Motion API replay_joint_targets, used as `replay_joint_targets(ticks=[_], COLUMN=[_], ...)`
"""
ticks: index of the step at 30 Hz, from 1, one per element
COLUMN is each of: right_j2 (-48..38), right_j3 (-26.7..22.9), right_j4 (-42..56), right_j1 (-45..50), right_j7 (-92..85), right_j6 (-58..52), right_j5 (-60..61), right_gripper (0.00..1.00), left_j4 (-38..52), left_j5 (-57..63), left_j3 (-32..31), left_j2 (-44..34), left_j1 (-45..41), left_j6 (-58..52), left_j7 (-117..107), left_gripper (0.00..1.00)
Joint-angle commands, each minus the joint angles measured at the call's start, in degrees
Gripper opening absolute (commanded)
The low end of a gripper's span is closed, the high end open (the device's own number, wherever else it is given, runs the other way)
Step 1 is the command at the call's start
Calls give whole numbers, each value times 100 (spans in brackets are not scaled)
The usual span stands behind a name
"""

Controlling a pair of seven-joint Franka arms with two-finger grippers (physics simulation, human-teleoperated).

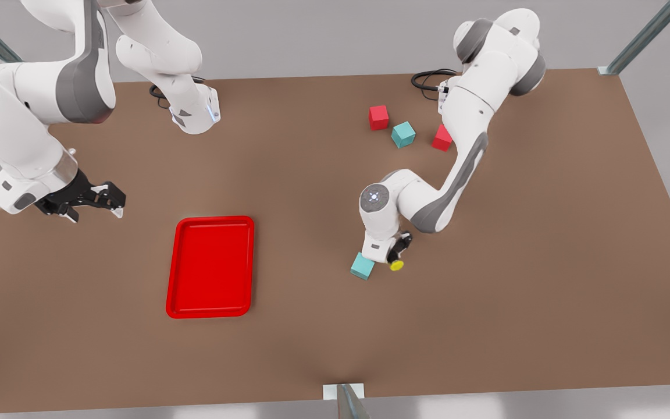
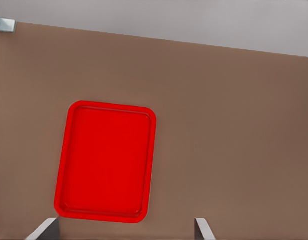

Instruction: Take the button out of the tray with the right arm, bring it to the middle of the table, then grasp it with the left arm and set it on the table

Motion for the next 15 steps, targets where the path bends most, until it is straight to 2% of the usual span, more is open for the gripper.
replay_joint_targets(ticks=[1,2,5,6,9,11,12,15], right_j2=[-2,-11,-46,-64,-90,-82,-82,-55], right_j3=[10,10,89,98,142,159,159,159], right_j4=[6,6,68,77,103,103,103,77], right_j1=[-77,-77,-77,-77,-77,-95,-95,-104], right_j7=[-39,-39,-39,-39,-39,-39,-39,-39], right_j6=[-4,-4,-127,-145,-233,-215,-224,-189], right_j5=[4,4,-5,-5,-13,-13,-13,-13], right_gripper=[100,100,100,100,100,100,100,100], left_j4=[9,1,-8,-8,1,27,45,431], left_j5=[413,369,387,378,-105,-860,-1142,-1213], left_j3=[739,1232,1285,1530,2673,3841,4202,4335], left_j2=[36,45,19,45,115,554,713,1240], left_j1=[-595,-956,-1052,-1386,-2774,-3863,-4190,-4384], left_j6=[-81,-72,-301,-564,-1522,-1593,-1602,-2225], left_j7=[-4393,-4612,-5280,-5658,-6142,-6195,-6221,-6449], left_gripper=[43,43,43,43,43,43,43,43])
